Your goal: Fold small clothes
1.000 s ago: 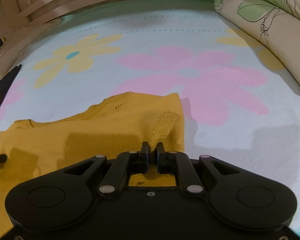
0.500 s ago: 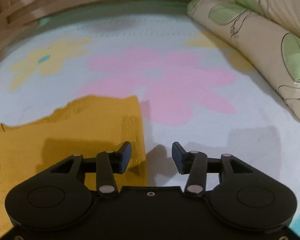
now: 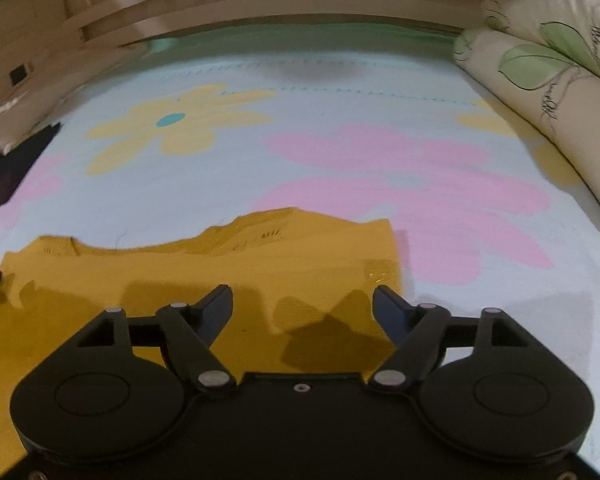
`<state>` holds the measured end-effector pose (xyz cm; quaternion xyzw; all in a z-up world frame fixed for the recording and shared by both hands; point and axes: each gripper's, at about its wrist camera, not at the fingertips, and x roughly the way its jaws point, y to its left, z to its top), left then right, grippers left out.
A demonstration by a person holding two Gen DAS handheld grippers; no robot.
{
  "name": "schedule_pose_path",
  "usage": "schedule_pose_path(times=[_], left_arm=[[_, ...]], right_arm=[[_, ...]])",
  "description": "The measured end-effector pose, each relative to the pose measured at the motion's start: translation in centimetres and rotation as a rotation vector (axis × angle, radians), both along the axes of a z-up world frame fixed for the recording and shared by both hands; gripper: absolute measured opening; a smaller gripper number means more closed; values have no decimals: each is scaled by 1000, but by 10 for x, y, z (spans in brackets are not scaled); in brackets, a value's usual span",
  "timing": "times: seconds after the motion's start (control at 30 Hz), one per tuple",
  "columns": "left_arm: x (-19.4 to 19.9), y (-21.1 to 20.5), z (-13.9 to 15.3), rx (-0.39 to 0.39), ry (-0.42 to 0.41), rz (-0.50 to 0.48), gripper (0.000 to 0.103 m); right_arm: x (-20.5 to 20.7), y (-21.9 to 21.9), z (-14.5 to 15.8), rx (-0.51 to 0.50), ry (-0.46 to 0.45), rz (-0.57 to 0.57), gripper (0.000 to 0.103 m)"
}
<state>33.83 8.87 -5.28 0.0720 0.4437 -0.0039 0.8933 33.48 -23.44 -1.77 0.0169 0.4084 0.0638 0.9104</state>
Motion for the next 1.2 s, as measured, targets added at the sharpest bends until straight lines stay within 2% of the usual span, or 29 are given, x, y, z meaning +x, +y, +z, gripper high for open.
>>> schedule_pose_path(times=[0.03,0.07,0.13,0.23,0.3,0.43,0.5,0.6,0.67,0.77,0.93,1.2], left_arm=[[-1,-1,-7,52,14,-3,74],[-4,3,-12,66,11,-7,79],[-6,19,-14,26,11,24,83],[-9,34,-10,8,17,75,85],[-13,37,-7,25,20,97,86],[-14,46,-6,-19,36,130,88],[-14,43,-6,-6,31,126,89],[-11,46,-9,-19,32,138,93],[-11,50,-10,-44,36,154,95],[-14,57,-8,-114,33,176,94],[-25,54,4,-149,40,163,93],[-68,28,38,-194,7,96,93]], right_arm=[[0,1,-1,2,2,9,89],[0,2,-1,7,3,17,92],[-2,4,0,15,4,27,100],[-3,6,2,24,-1,37,103],[-3,6,2,29,-4,39,103],[-3,4,-3,27,12,30,103],[-1,1,-11,8,45,15,103],[3,-9,-31,-20,148,-44,103],[0,-20,-37,26,133,-62,103],[0,-22,-33,22,135,-56,103],[-7,-25,-25,45,135,-40,103],[-40,-36,14,135,120,10,103]])
